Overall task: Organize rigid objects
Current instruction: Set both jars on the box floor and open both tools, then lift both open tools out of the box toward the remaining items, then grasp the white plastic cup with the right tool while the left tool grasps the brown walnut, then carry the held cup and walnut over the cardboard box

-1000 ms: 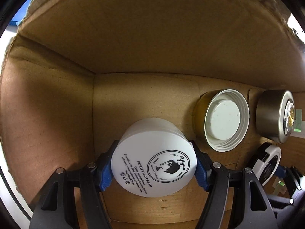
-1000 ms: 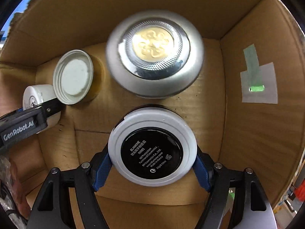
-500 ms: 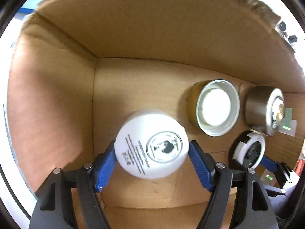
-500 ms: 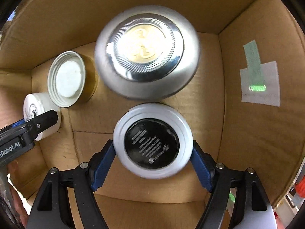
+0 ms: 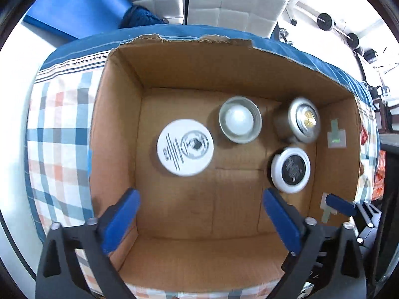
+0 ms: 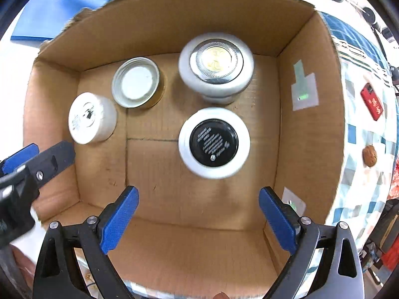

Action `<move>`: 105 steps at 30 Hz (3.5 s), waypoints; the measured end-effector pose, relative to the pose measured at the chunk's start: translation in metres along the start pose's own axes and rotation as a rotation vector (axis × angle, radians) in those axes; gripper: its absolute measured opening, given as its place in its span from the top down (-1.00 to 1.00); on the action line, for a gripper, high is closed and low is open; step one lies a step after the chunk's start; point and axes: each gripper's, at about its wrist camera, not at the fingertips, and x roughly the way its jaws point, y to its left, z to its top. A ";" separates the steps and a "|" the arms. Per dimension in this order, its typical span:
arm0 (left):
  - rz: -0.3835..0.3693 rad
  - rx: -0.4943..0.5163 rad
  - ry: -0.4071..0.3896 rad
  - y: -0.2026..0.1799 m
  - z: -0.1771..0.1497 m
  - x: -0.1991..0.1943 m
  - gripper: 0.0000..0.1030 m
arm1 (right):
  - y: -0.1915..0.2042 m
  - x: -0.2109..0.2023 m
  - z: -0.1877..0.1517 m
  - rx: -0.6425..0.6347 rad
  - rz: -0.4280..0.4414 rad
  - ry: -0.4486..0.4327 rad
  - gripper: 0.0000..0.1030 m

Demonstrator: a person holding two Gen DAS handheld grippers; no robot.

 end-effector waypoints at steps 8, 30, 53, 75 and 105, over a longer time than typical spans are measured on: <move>0.001 -0.004 -0.048 -0.007 -0.023 -0.017 -1.00 | -0.010 -0.028 -0.034 -0.009 0.014 -0.051 -1.00; -0.003 0.040 -0.202 -0.069 -0.069 -0.102 -1.00 | -0.060 -0.122 -0.093 -0.023 0.089 -0.210 -1.00; 0.021 0.235 -0.081 -0.338 0.028 0.030 -1.00 | -0.395 -0.051 -0.025 0.381 0.018 -0.139 -0.12; -0.066 0.198 0.063 -0.377 0.025 0.096 -0.75 | -0.463 -0.001 -0.021 0.364 0.128 -0.075 0.33; -0.055 0.279 0.113 -0.421 0.012 0.131 0.30 | -0.478 0.020 -0.028 0.412 0.026 -0.048 0.34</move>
